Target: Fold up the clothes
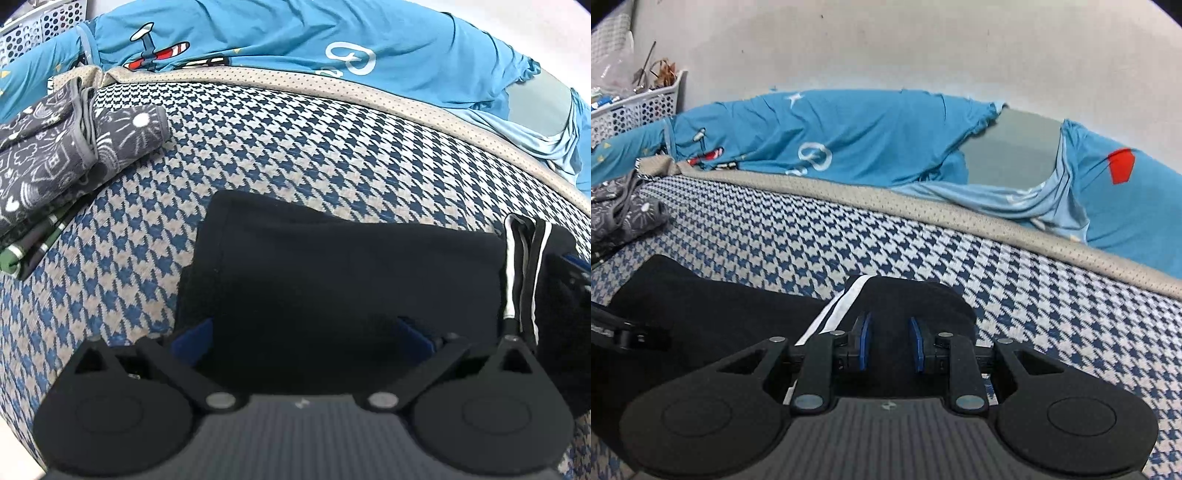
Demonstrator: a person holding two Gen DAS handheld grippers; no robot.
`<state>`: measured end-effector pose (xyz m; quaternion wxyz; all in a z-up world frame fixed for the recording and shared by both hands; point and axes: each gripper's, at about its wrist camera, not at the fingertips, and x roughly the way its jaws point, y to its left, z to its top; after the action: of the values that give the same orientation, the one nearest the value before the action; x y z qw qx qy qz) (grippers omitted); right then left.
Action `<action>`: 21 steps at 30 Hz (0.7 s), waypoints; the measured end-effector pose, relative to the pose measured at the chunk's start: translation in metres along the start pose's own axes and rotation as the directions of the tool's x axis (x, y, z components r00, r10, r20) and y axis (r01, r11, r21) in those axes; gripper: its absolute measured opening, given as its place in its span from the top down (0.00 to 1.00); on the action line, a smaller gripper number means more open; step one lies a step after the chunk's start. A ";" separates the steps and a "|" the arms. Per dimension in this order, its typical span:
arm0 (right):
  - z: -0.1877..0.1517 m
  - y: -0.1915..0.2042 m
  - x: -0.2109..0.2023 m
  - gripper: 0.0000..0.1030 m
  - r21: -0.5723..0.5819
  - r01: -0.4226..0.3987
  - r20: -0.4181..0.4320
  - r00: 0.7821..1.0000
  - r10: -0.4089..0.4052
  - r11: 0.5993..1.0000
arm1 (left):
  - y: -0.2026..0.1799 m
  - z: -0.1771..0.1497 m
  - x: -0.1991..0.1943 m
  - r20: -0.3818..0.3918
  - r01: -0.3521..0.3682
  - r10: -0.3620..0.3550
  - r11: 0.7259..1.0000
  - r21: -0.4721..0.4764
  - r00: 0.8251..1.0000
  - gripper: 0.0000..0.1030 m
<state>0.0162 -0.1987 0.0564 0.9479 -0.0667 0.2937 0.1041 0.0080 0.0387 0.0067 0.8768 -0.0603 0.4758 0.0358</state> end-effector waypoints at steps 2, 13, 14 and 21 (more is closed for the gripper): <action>-0.002 -0.001 0.007 0.76 0.003 0.002 -0.012 1.000 -0.002 1.000 | 0.003 0.000 -0.001 0.001 -0.001 0.001 1.000 -0.003 1.000 0.00; -0.005 0.007 0.016 0.74 -0.014 0.046 -0.019 0.999 -0.046 0.999 | 0.022 0.004 -0.005 0.004 0.000 0.000 0.999 -0.034 1.000 0.00; -0.004 0.008 0.014 0.74 -0.010 0.049 -0.017 0.999 -0.049 0.999 | 0.023 0.004 -0.006 0.007 0.001 -0.001 0.999 -0.036 1.000 0.00; 0.001 0.019 -0.013 0.74 0.005 -0.006 0.008 1.000 0.006 1.000 | 0.028 0.003 -0.010 0.013 0.000 0.001 1.000 -0.032 1.000 0.00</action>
<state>0.0016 -0.1821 0.0632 0.9488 -0.0631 0.2904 0.1067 0.0021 0.0665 0.0145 0.8788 -0.0737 0.4694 0.0440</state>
